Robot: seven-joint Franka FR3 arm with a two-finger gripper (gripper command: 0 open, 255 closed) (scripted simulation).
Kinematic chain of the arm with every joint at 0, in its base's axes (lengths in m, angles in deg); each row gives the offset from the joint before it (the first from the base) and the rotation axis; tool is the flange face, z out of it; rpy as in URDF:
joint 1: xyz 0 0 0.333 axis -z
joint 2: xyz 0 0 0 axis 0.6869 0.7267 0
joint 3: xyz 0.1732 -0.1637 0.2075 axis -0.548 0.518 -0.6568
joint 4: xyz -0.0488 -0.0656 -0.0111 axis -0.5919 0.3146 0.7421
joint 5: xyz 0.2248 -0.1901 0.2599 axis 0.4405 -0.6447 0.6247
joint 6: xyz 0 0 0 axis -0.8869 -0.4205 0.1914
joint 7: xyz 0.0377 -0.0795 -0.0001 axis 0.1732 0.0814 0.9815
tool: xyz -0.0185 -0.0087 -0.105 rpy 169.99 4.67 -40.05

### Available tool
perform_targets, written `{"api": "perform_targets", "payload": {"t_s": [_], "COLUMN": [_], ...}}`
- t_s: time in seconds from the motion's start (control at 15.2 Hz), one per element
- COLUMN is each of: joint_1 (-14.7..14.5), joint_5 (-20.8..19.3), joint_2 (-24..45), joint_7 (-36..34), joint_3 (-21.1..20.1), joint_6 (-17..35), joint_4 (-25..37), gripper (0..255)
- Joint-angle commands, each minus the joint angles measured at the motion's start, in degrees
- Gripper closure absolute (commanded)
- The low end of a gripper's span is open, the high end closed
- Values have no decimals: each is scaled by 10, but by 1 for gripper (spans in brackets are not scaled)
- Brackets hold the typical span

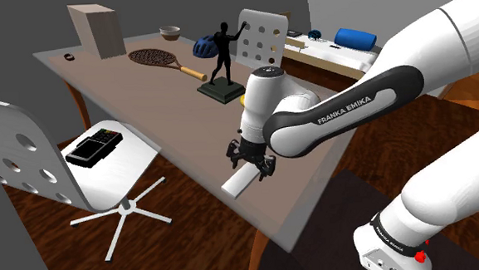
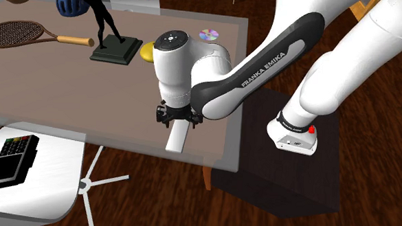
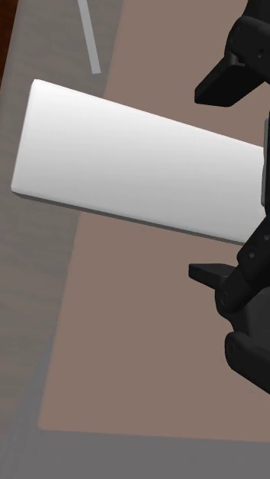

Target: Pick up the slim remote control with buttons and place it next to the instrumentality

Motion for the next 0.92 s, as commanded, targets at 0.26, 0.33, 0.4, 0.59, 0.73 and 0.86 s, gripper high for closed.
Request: {"api": "perform_targets", "payload": {"t_s": [0.26, 0.33, 0.4, 0.59, 0.73, 0.86], "joint_1": [0, 0, 0, 0, 0, -3], "joint_5": [0, 0, 0, 0, 0, 11], "joint_2": [0, 0, 0, 0, 0, -15], "joint_7": [0, 0, 0, 0, 0, 8], "joint_3": [0, 0, 0, 0, 0, 5], "joint_6": [0, 0, 0, 0, 0, -18], "joint_4": [0, 0, 0, 0, 0, 6], "gripper": [255, 255, 255, 255, 255, 255]}}
